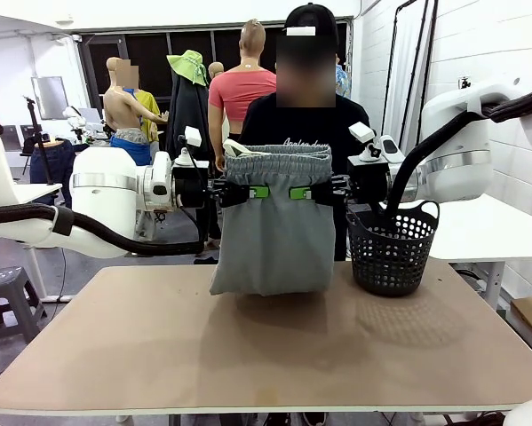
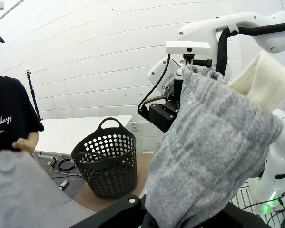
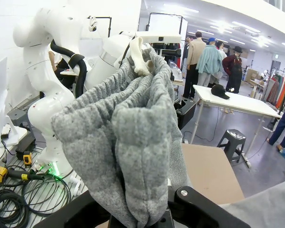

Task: Fold the training pants.
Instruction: Release the ends of the Training pants and then grab the overlapped ends.

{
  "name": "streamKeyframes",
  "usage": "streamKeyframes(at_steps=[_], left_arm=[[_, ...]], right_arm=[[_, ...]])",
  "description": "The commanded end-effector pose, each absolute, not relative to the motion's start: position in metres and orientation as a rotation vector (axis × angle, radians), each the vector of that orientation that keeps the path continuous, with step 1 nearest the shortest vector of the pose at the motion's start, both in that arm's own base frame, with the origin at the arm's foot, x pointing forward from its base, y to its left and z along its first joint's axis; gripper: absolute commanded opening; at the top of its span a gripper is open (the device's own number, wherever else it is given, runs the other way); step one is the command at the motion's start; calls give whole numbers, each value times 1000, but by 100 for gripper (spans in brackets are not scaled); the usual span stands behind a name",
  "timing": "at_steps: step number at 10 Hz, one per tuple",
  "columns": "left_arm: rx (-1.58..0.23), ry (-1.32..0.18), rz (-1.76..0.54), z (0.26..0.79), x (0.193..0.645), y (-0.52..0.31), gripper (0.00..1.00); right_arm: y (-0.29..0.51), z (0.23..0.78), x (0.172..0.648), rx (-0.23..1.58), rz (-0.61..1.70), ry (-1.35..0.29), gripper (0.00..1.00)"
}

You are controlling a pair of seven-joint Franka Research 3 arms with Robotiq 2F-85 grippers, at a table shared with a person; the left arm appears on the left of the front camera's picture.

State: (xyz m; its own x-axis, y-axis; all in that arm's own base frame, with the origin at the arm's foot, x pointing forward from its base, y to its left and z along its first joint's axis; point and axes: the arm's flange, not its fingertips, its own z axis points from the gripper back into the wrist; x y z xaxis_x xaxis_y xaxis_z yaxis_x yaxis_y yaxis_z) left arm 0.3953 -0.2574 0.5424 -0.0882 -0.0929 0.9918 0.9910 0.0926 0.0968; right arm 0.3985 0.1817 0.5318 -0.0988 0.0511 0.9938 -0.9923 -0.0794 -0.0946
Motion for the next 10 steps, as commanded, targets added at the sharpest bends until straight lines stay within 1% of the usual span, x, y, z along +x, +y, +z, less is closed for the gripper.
streamKeyframes(at_steps=[1, 10], left_arm=[[-1027, -1266, -1239, 546, 394, -258, 0], [-1027, -1266, -1239, 546, 394, -258, 0]], right_arm=[[182, 530, 396, 1197, 1352, -1225, 0], [182, 530, 396, 1197, 1352, -1225, 0]])
